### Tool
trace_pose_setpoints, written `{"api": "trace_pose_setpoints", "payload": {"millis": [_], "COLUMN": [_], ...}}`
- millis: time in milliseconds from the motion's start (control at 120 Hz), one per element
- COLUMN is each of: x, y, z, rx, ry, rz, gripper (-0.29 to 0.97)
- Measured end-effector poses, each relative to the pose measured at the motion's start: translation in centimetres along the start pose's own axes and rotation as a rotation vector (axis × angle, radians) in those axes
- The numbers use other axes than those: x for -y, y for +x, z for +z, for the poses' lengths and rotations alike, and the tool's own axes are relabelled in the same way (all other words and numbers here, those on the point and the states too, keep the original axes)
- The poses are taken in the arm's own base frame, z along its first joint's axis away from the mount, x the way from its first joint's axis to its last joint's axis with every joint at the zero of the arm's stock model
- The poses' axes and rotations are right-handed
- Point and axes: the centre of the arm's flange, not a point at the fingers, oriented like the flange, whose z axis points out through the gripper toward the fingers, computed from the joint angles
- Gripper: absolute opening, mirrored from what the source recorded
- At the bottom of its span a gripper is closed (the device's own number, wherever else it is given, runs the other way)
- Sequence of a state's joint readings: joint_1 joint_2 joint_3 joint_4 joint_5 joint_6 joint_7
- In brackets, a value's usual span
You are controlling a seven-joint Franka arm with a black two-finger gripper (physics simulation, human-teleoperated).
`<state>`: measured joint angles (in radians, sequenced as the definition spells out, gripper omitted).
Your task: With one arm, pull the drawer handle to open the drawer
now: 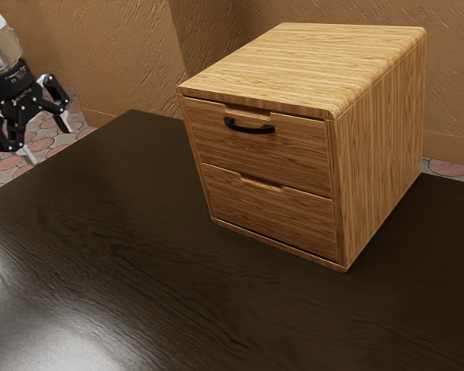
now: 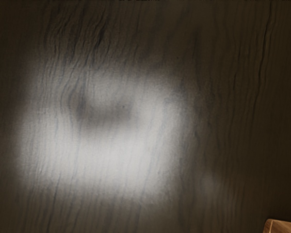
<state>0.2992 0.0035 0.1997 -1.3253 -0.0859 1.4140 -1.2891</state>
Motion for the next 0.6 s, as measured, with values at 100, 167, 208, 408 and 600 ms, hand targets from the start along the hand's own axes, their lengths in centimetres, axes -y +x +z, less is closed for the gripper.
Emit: {"api": "trace_pose_setpoints", "payload": {"millis": [100,167,208,408,600], "x": [0.1,0.2,0.3,2.3,-0.5], "y": [0.5,0.8,0.9,-5.7,-19.6], "z": [0.0,-0.1,-0.1,-8.0,-5.5], "rx": [0.001,0.008,0.013,-0.006,0.035], "ry": [-0.001,-0.004,-0.005,-0.161,-0.198], "rz": [-0.011,-0.017,-0.02,0.096,0.337], "gripper": [0.66,0.66,0.66,0.65,0.65]}}
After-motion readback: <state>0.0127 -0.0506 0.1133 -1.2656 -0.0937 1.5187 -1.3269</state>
